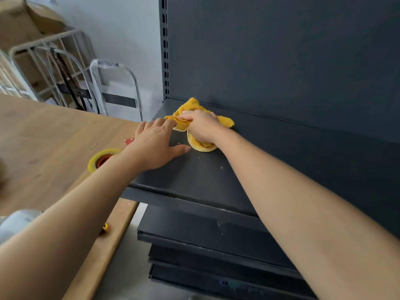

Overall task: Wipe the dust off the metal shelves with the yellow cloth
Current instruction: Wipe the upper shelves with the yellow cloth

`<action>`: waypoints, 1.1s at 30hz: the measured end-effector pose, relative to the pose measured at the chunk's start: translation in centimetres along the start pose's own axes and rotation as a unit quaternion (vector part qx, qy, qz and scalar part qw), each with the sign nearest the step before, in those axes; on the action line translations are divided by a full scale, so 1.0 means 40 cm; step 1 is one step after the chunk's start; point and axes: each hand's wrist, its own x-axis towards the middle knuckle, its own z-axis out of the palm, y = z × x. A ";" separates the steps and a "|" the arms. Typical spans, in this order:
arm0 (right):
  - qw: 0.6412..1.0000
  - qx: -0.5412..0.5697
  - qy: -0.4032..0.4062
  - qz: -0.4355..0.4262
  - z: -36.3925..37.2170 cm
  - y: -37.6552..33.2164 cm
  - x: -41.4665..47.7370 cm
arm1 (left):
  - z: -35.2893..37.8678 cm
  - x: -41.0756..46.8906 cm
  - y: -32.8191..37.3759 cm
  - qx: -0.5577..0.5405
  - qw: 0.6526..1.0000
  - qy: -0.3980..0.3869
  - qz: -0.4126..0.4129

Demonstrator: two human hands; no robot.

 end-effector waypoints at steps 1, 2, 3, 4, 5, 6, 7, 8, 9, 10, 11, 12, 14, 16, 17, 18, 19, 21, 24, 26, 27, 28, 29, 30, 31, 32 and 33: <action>1.000 0.014 0.004 0.005 0.000 0.002 -0.021 | -0.002 -0.008 0.000 -0.002 1.000 -0.002 0.005; 1.000 0.024 0.010 0.011 0.003 0.004 -0.040 | -0.004 -0.016 0.001 -0.003 1.000 -0.005 0.011; 0.999 0.029 0.018 0.019 0.005 0.007 -0.057 | -0.003 -0.023 0.003 -0.004 1.000 -0.008 0.018; 0.999 0.033 0.027 0.031 0.009 0.012 -0.073 | -0.003 -0.031 0.004 -0.005 1.000 -0.010 0.027; 0.998 0.036 0.033 0.044 0.011 0.018 -0.090 | -0.002 -0.038 0.007 -0.005 0.999 -0.013 0.036; 0.997 0.036 0.038 0.059 0.012 0.024 -0.109 | -0.001 -0.045 0.011 -0.006 0.999 -0.015 0.045; 0.996 0.032 0.044 0.074 0.011 0.029 -0.131 | 0.001 -0.052 0.015 -0.006 0.998 -0.020 0.052; 0.994 0.026 0.050 0.088 0.009 0.036 -0.154 | 0.003 -0.060 0.018 -0.005 0.998 -0.026 0.057; 0.993 0.017 0.057 0.103 0.008 0.041 -0.176 | 0.005 -0.067 0.021 -0.005 0.998 -0.031 0.062; 0.991 0.010 0.062 0.119 0.009 0.044 -0.197 | 0.008 -0.075 0.023 -0.004 0.997 -0.034 0.067; 0.988 0.003 0.067 0.137 0.013 0.043 -0.214 | 0.011 -0.082 0.024 -0.003 0.997 -0.036 0.073; 0.986 -0.006 0.071 0.153 0.019 0.040 -0.226 | 0.012 -0.090 0.022 -0.003 0.996 -0.036 0.077; 0.982 -0.028 0.075 0.173 0.035 0.029 -0.231 | 0.010 -0.105 0.015 -0.003 0.996 -0.034 0.079; 0.979 -0.043 0.064 0.187 0.049 0.013 -0.216 | 0.003 -0.120 0.002 -0.003 0.997 -0.029 0.076; 0.978 -0.045 0.058 0.196 0.055 0.004 -0.207 | -0.001 -0.127 -0.007 -0.003 0.997 -0.026 0.074; 0.976 -0.042 0.054 0.205 0.060 -0.006 -0.199 | -0.006 -0.133 -0.017 -0.002 0.997 -0.023 0.072; 0.976 -0.037 0.050 0.210 0.064 -0.017 -0.193 | -0.011 -0.140 -0.028 -0.001 0.997 -0.022 0.067; 0.977 -0.027 0.044 0.208 0.072 -0.043 -0.179 | -0.018 -0.153 -0.051 -0.001 0.998 -0.021 0.056; 0.984 -0.026 0.027 0.177 0.090 -0.101 -0.153 | -0.024 -0.170 -0.082 0.001 0.999 -0.019 0.038; 0.989 -0.025 0.010 0.143 0.105 -0.141 -0.138 | -0.026 -0.180 -0.096 0.006 1.000 -0.019 0.025; 0.992 -0.026 0.000 0.127 0.111 -0.155 -0.133 | -0.026 -0.185 -0.100 0.008 1.000 -0.021 0.017; 0.993 -0.028 -0.007 0.114 0.116 -0.164 -0.131 | -0.026 -0.188 -0.102 0.010 1.000 -0.024 0.012; 0.994 -0.030 -0.007 0.106 0.120 -0.167 -0.131 | -0.025 -0.191 -0.103 0.010 0.999 -0.029 0.009; 0.994 -0.032 0.000 0.106 0.124 -0.165 -0.133 | -0.024 -0.193 -0.102 0.007 0.999 -0.035 0.008; 0.993 -0.037 0.010 0.110 0.126 -0.161 -0.136 | -0.023 -0.193 -0.102 0.001 0.999 -0.041 0.008; 0.992 -0.044 0.020 0.119 0.125 -0.156 -0.140 | -0.022 -0.192 -0.101 -0.003 0.999 -0.045 0.009; 0.990 -0.051 0.028 0.132 0.122 -0.147 -0.145 | -0.022 -0.191 -0.102 -0.006 0.999 -0.046 0.010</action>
